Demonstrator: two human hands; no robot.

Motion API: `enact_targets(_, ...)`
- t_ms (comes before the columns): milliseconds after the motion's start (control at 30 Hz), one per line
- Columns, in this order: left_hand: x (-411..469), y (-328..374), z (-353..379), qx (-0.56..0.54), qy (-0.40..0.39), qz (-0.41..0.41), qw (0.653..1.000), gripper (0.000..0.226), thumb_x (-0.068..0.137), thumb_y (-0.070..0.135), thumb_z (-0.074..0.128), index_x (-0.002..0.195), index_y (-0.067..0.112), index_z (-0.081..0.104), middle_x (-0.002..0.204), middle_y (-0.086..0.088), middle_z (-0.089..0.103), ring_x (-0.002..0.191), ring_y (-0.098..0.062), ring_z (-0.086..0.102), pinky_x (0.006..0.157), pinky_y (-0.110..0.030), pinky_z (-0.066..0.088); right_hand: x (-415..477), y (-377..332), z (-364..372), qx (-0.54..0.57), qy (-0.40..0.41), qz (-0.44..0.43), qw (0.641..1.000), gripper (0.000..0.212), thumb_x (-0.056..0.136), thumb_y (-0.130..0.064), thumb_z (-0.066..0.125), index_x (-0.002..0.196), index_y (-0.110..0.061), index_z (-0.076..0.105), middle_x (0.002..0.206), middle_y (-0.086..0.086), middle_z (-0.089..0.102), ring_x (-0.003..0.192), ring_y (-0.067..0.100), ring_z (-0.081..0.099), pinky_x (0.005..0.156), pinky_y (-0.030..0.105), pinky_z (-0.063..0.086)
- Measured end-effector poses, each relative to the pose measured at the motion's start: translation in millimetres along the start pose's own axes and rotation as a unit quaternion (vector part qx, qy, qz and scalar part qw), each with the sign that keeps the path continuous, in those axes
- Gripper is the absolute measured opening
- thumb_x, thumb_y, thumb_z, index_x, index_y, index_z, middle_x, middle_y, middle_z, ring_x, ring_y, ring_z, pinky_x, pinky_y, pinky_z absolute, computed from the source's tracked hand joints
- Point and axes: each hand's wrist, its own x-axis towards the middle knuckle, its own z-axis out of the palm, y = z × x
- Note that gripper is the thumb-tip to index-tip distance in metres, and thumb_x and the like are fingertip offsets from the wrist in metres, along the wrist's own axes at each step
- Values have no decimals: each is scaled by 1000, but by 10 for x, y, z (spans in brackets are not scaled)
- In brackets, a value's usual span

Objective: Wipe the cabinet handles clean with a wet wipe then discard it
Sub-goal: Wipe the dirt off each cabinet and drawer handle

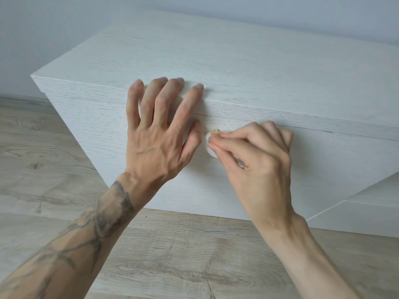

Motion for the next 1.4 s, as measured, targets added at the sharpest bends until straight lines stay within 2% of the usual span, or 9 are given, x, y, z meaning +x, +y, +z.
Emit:
enact_targets(167,-2,-12,-17,1,-6,4,1000,50,106,33,50,153,17,45,146,-17,53,139,-36,45,127,-56,20,-105,124,-166,10,2,5,1000,6,96,-18,80,94,-17,85,93,-3,77,83,26,67,79,44,42)
enact_targets(367,2,2,-15,5,-2,0,1000,50,105,32,51,152,15,47,145,-18,54,139,-36,44,127,-55,20,8,93,-30,7,-18,-44,999,8,99,-19,78,94,-18,85,90,-4,75,85,22,64,82,38,38)
enact_targets(567,-1,-5,-40,4,-13,2,1000,50,105,32,52,152,15,47,145,-19,54,139,-37,42,127,-55,19,-112,432,-304,5,-21,-68,997,7,96,-16,81,100,-12,85,97,1,77,89,25,65,78,46,49)
enact_targets(733,9,0,-51,0,-15,1,1000,50,105,31,53,152,15,46,146,-20,53,139,-37,42,127,-55,17,-200,600,-566,-7,-21,-59,998,10,97,-2,75,105,0,81,102,10,77,93,27,65,96,21,48)
enact_targets(833,7,2,-53,0,-17,0,1000,51,105,31,53,153,15,46,146,-20,53,139,-37,42,127,-55,16,-263,546,-606,5,11,-9,1000,10,99,0,72,103,-2,81,102,9,76,95,25,69,95,23,48)
enact_targets(933,4,-3,-52,0,-16,2,1000,51,105,31,53,153,16,45,146,-19,52,140,-37,42,128,-54,15,-284,470,-586,74,71,84,991,14,103,-2,67,111,-10,76,110,5,72,107,23,72,93,36,56)
enact_targets(1067,2,-10,-51,1,-15,5,1000,51,105,32,52,153,16,45,147,-17,49,140,-37,41,127,-54,15,-320,468,-545,120,28,134,983,24,102,-1,65,122,-9,75,123,4,67,121,24,69,99,45,58)
enact_targets(1233,7,-14,-34,-2,-10,5,1000,51,105,32,51,153,16,45,147,-16,47,140,-36,40,128,-54,15,-331,554,-602,42,-10,122,992,24,92,-2,80,115,-8,79,110,2,71,104,-4,66,95,13,48)
enact_targets(1400,0,-24,-16,-6,-4,5,1000,50,106,33,49,153,15,45,147,-14,42,140,-36,39,128,-52,13,-429,452,-533,29,22,116,993,19,93,-6,80,112,-6,80,103,0,70,94,2,68,90,13,48)
